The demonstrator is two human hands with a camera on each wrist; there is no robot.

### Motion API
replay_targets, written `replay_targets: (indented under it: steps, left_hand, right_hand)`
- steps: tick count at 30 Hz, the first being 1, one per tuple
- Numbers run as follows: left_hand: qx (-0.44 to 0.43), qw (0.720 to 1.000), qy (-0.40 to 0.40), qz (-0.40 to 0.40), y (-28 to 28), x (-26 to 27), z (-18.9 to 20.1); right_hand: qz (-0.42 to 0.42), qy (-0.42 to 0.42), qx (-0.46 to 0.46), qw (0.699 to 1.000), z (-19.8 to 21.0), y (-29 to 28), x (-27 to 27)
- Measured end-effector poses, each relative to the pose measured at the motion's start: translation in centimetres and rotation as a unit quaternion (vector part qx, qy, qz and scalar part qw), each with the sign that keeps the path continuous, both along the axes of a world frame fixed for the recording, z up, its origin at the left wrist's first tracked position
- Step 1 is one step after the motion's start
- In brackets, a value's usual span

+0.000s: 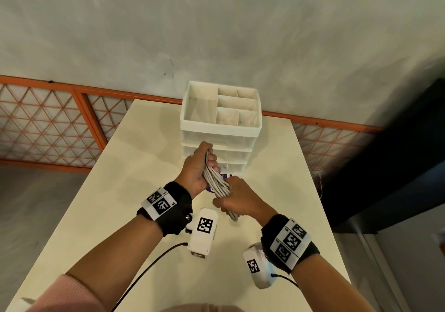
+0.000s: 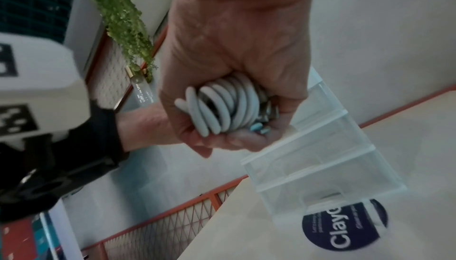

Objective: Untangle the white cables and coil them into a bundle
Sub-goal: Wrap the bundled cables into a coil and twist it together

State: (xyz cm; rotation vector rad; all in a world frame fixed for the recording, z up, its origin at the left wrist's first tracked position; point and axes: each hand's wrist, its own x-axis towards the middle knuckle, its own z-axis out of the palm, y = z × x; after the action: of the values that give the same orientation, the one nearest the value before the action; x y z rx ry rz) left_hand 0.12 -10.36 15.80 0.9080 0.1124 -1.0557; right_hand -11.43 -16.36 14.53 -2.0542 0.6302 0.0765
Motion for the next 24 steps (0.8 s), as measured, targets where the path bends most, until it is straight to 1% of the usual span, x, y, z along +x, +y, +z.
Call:
replay_targets:
  steps: [2, 4, 8, 10, 13, 16, 19, 21, 22, 24]
  left_hand:
    - [-0.026, 0.998, 0.001, -0.063, 0.5, 0.1, 0.2]
    - [-0.053, 0.994, -0.008, -0.097, 0.8, 0.2, 0.4]
    - [-0.067, 0.994, -0.031, -0.080, 0.4, 0.3, 0.1]
    - [-0.064, 0.995, -0.015, -0.074, -0.2, 0.2, -0.4]
    - [-0.027, 0.998, 0.006, -0.065, -0.8, 0.2, -1.3]
    - [0.018, 0.997, -0.001, -0.071, -1.7, 0.0, -2.2]
    - [0.054, 0.996, 0.001, -0.072, -2.6, -0.2, -3.5]
    - [0.062, 0.996, -0.009, -0.067, -3.2, -0.3, -4.5]
    - [0.062, 0.996, -0.013, -0.062, -3.4, -0.3, -5.0]
    - [0.062, 0.996, -0.013, -0.066, -4.1, 0.1, -5.6]
  right_hand:
    - [0.008, 0.007, 0.035, 0.999, 0.2, -0.4, -0.4]
    - [0.020, 0.010, 0.064, 0.998, 0.2, -0.8, -0.7]
    - [0.028, -0.006, 0.107, 0.994, 0.4, -1.4, -1.0]
    - [0.033, -0.018, 0.115, 0.993, 0.4, -1.4, -1.1]
    - [0.034, -0.022, 0.085, 0.996, -0.6, -1.2, -1.1]
    - [0.021, 0.008, 0.037, 0.999, -2.2, -1.5, -1.2]
    - [0.033, 0.049, -0.023, 0.998, -3.4, -2.3, -1.4]
    - [0.044, 0.076, -0.074, 0.993, -3.8, -3.1, -1.3]
    - [0.045, 0.079, -0.076, 0.993, -4.0, -3.4, -1.2]
    - [0.040, 0.057, -0.032, 0.997, -4.5, -4.2, -0.9]
